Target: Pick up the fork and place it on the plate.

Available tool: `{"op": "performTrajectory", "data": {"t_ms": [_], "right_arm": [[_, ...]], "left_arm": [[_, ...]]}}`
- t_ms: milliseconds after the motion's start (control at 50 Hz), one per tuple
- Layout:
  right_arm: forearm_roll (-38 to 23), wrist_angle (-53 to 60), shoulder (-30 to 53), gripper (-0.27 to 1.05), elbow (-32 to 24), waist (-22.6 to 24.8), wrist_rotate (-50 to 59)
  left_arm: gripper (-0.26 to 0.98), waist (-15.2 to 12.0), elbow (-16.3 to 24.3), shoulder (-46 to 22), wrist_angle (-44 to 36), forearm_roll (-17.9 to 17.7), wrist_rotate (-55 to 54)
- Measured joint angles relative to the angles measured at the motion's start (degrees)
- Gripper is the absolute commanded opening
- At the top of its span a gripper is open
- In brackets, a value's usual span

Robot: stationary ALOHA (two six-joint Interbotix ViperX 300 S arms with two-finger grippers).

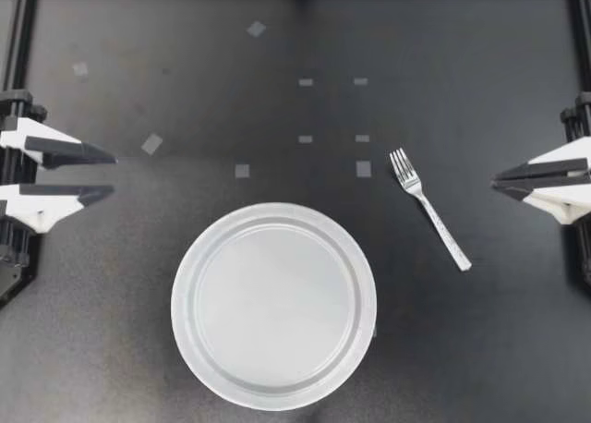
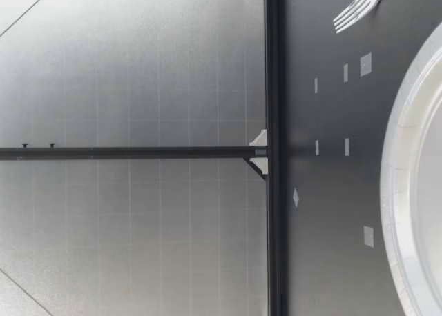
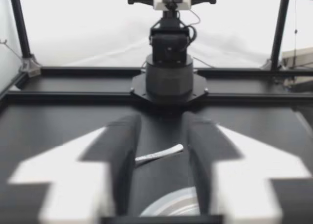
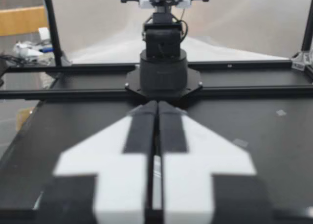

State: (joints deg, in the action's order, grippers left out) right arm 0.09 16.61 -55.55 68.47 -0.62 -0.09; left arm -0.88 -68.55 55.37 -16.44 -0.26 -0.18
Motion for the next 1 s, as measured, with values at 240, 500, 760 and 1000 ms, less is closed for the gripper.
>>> {"op": "performTrajectory", "data": {"t_ms": [240,500,760,1000], "right_arm": [[6.2,-6.7,-1.7,-0.12,-0.8,-2.4,2.6],[11.6,-40.7,5.2,-0.12,-12.3,-9.8,14.2],[11.6,-49.7,22.3,0.01,-14.2,-10.0,26.0],[12.0,-48.5,28.4,0.40,-13.4,-10.2,28.8]], "left_arm": [[-0.01,0.0,1.9,1.8,7.6,-2.5,-0.5],[-0.01,-2.0,8.3,-2.3,26.5,-5.4,-4.8],[0.00,-2.6,4.1,-3.2,19.5,-5.6,-15.4],[0.14,-2.7,2.4,-2.7,18.6,-5.5,-16.7]]}}
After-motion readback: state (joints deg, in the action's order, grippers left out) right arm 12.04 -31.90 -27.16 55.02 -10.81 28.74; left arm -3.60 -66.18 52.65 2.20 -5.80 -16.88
